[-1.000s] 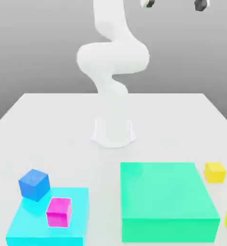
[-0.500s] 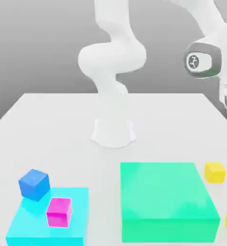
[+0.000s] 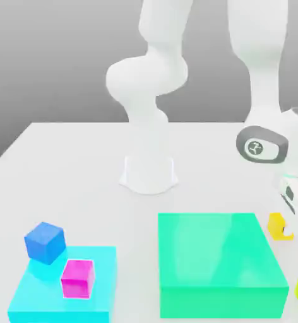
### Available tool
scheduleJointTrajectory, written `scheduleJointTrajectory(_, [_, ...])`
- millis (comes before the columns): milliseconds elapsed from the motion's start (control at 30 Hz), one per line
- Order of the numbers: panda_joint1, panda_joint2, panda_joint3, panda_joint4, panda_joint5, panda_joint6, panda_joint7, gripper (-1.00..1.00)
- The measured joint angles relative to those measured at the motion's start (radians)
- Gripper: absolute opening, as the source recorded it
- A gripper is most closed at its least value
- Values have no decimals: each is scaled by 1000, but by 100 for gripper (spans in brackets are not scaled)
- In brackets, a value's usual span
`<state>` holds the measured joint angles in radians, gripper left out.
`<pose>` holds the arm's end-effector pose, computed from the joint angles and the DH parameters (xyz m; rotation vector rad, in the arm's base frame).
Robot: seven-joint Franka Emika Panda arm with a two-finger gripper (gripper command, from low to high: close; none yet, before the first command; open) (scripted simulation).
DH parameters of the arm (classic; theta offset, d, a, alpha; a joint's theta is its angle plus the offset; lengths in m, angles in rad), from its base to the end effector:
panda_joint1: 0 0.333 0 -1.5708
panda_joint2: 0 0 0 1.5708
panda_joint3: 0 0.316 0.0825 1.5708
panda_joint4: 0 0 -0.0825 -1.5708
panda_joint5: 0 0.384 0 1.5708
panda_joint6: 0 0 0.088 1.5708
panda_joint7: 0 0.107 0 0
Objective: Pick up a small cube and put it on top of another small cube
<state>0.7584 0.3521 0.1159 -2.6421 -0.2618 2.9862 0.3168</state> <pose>0.2448 0.3295 0.1272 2.8875 1.2366 -0.0007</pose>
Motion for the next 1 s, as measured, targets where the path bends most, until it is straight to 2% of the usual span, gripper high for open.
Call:
scheduleJointTrajectory(67, [-19,-34,23,-8,18,-27,-15,-100])
scheduleJointTrajectory(200, [-65,-168,93,-37,123,-130,-94,-100])
scheduleJointTrajectory(267, [-98,-226,86,-42,167,-179,-132,-100])
scheduleJointTrajectory(700, [-658,-425,-220,21,196,-422,-251,-100])
scheduleJointTrajectory(933, [-879,-503,-419,55,187,-542,-297,-100])
scheduleJointTrajectory(1000, [-901,-474,-449,53,206,-515,-318,-100])
